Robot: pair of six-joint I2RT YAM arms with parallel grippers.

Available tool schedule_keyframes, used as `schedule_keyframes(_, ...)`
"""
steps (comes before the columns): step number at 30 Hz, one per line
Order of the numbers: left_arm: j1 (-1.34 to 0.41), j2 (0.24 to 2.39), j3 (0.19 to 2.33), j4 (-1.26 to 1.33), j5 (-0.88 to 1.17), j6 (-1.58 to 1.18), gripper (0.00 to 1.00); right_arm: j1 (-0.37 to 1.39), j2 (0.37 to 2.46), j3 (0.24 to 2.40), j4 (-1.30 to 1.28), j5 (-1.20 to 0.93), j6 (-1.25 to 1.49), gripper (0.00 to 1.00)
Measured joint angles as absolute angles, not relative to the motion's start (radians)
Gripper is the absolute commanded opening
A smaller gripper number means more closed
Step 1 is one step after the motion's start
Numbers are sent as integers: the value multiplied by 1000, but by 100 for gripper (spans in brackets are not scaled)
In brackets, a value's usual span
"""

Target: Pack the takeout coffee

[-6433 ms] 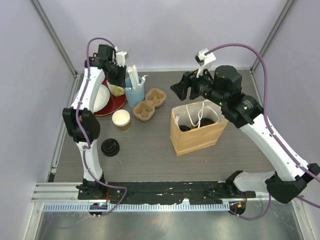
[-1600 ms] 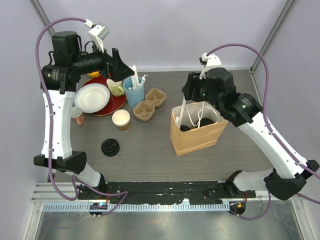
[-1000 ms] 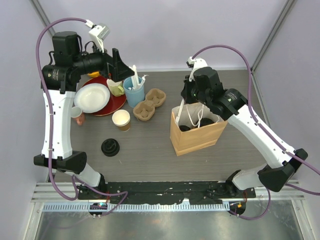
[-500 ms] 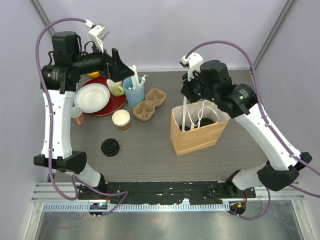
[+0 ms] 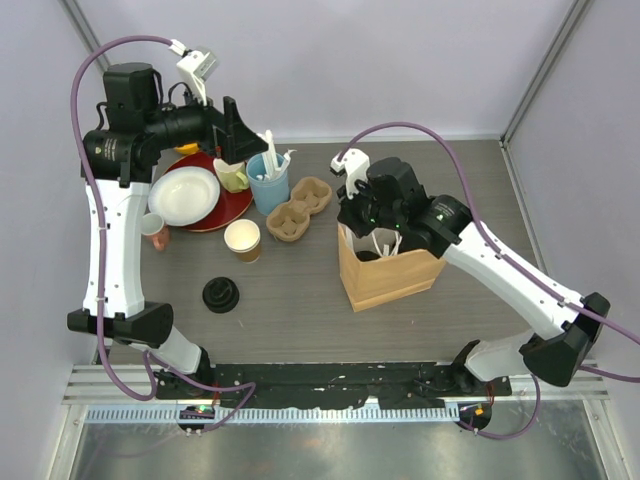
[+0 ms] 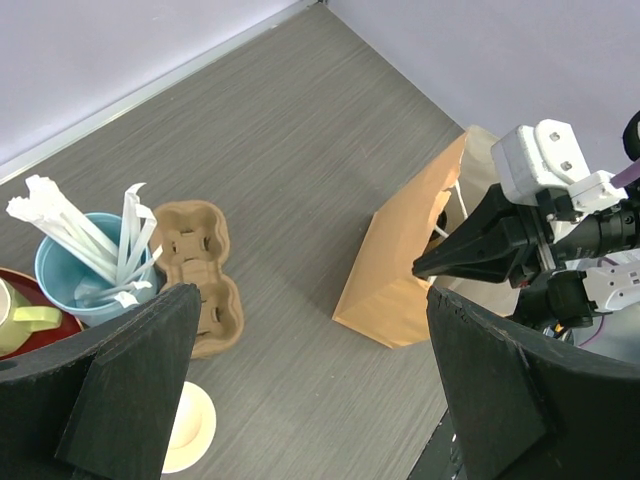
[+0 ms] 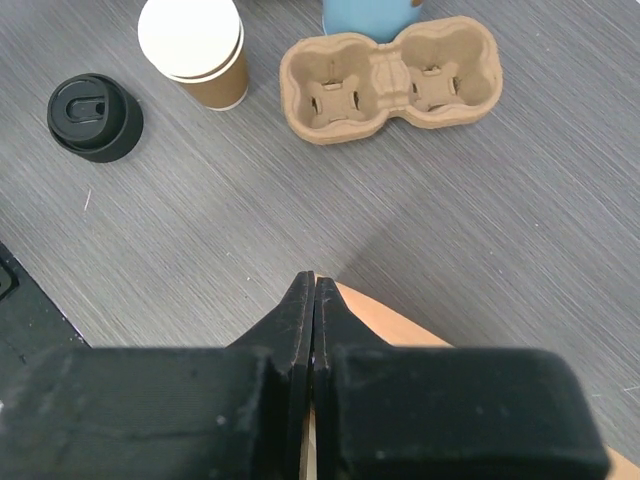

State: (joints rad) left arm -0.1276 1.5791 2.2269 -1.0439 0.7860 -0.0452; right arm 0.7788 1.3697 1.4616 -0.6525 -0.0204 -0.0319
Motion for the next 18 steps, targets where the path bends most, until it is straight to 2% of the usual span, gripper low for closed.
schedule_keyframes(1, -127, 1579, 2227, -1044, 786, -45, 100, 779, 1360, 1452, -648, -20, -32, 6)
schedule_keyframes(3, -125, 1579, 2227, -1044, 786, -45, 100, 777, 1345, 1443, -647, -18, -32, 17)
schedule_keyframes(4, -124, 1579, 2226, -1044, 787, -45, 100, 777, 1338, 1439, -649, -16, -29, 24)
schedule_keyframes(5, -123, 1579, 2226, -1044, 787, -45, 100, 776, 1333, 1439, -652, -13, -26, 40)
schedule_keyframes(8, -123, 1579, 2223, -1043, 789, -45, 100, 776, 1321, 1439, -660, -12, -22, 55)
schedule_keyframes(11, -123, 1579, 2217, -1044, 790, -45, 100, 776, 1319, 1450, -689, -10, -19, 61)
schedule_keyframes(18, -123, 1579, 2212, -1043, 799, -46, 100, 776, 1324, 1563, -742, 24, -15, 66)
